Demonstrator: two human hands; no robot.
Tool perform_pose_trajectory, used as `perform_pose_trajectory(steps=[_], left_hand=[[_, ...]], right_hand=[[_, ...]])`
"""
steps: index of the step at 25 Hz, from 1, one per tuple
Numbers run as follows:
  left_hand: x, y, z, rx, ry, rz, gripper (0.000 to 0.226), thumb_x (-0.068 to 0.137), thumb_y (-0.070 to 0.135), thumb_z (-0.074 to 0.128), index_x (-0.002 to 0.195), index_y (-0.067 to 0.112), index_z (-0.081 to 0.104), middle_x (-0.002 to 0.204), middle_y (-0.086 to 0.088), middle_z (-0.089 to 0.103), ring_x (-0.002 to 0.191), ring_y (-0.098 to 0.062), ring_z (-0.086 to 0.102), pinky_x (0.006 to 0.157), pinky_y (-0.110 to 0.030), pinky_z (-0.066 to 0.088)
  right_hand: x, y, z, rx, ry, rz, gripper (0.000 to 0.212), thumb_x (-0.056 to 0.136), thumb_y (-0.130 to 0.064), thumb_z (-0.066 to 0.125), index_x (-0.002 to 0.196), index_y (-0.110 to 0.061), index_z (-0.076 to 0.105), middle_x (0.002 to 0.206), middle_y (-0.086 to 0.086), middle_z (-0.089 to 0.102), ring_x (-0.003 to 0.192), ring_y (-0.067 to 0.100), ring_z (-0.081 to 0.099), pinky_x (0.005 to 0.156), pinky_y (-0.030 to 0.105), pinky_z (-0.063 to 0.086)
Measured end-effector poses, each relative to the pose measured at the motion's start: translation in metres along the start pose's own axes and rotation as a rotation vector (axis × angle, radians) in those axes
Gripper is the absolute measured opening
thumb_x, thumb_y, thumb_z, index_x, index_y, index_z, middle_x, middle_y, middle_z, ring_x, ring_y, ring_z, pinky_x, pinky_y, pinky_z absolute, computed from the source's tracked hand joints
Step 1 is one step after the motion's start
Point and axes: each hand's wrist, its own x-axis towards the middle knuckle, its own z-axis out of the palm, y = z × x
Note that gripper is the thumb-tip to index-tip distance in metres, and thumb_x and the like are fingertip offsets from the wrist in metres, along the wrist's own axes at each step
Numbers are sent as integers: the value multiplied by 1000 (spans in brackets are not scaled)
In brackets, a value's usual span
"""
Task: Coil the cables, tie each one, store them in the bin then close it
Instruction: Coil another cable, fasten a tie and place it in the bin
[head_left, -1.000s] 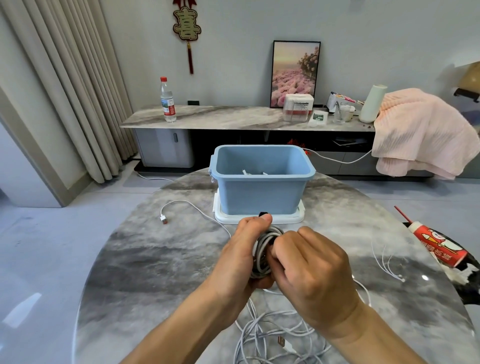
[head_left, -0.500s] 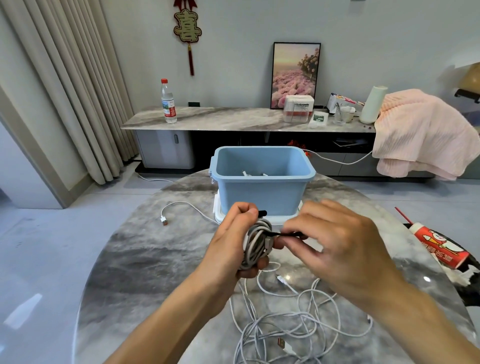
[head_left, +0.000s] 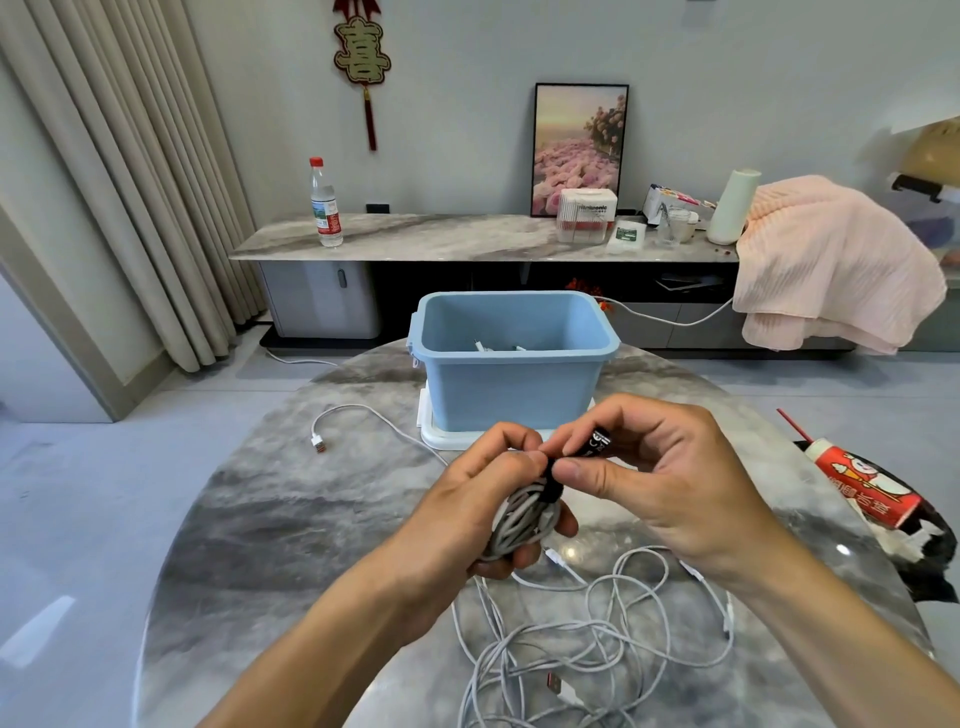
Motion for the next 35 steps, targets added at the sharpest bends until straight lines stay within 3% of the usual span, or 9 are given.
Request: perform_pose_trajectory(steps=[4, 7, 11, 17, 22, 24, 28, 32, 35], left_hand=[[-1, 2, -1, 6, -52, -6, 11, 98, 33, 48, 90, 27, 45, 84, -16, 68, 59, -22, 42, 52, -28, 22], [-1, 2, -5, -18, -93, 33, 14, 98, 35, 52, 89, 27, 46, 84, -18, 68, 56, -20, 43, 45, -20, 27], [-3, 1, -5, -37, -173, 70, 22, 92, 43, 55, 92, 24, 46, 86, -19, 68, 56, -21, 44, 47, -23, 25], [-5, 0, -4, 101, -140, 148, 19, 88, 34, 60, 85, 22, 46, 83, -15, 71, 58, -20, 44, 51, -21, 33], [-5, 0, -4, 201, -72, 246, 17, 85, 25, 61, 78, 20, 46, 74, -5, 69, 53, -5, 50, 50, -15, 39], [-4, -2, -5, 233, -64, 275, 17, 85, 24, 61, 82, 16, 46, 74, -1, 68, 54, -2, 52, 52, -15, 39], [-4, -1, -7, 282, -56, 301, 21, 86, 24, 63, 101, 17, 49, 77, 0, 70, 60, -6, 55, 61, -17, 42], [-7, 0, -11, 347, -34, 335, 44, 85, 23, 66, 120, 35, 43, 93, -13, 72, 86, -33, 66, 81, -42, 55], [-14, 5, -17, 476, -101, 360, 52, 86, 16, 71, 123, 36, 40, 92, -14, 71, 87, -33, 65, 85, -45, 53]], right_hand=[[1, 3, 1, 15, 39, -13, 29, 65, -45, 84, 78, -22, 72, 81, 15, 72, 77, 25, 71, 76, 32, 58], [2, 5, 6, 79, 34, -37, 25, 67, -44, 84, 78, -25, 72, 82, 13, 72, 77, 22, 70, 75, 31, 57], [2, 3, 5, 135, 18, -6, 28, 66, -44, 85, 78, -22, 72, 80, 20, 68, 74, 22, 66, 72, 31, 54], [-2, 0, 9, 262, 22, 83, 15, 65, -10, 77, 74, -8, 65, 68, 12, 66, 60, 16, 64, 53, 28, 56], [-2, 10, 14, 306, 38, 101, 38, 63, -11, 84, 89, -24, 59, 74, 2, 63, 65, 15, 60, 62, 24, 53], [-2, 12, 13, 249, 33, 59, 32, 64, -15, 84, 84, -27, 62, 74, 1, 60, 66, 13, 57, 61, 23, 53], [-1, 13, 13, 137, -22, -43, 5, 74, -7, 74, 77, -5, 71, 70, 0, 65, 61, 14, 61, 56, 24, 53], [-1, 16, 6, -181, -119, -145, 23, 89, -31, 67, 91, -10, 77, 85, -2, 65, 75, 17, 65, 71, 20, 50], [-3, 11, 1, -354, -318, -79, 34, 94, -52, 53, 102, -27, 74, 92, -10, 57, 88, 16, 59, 80, 20, 45]])
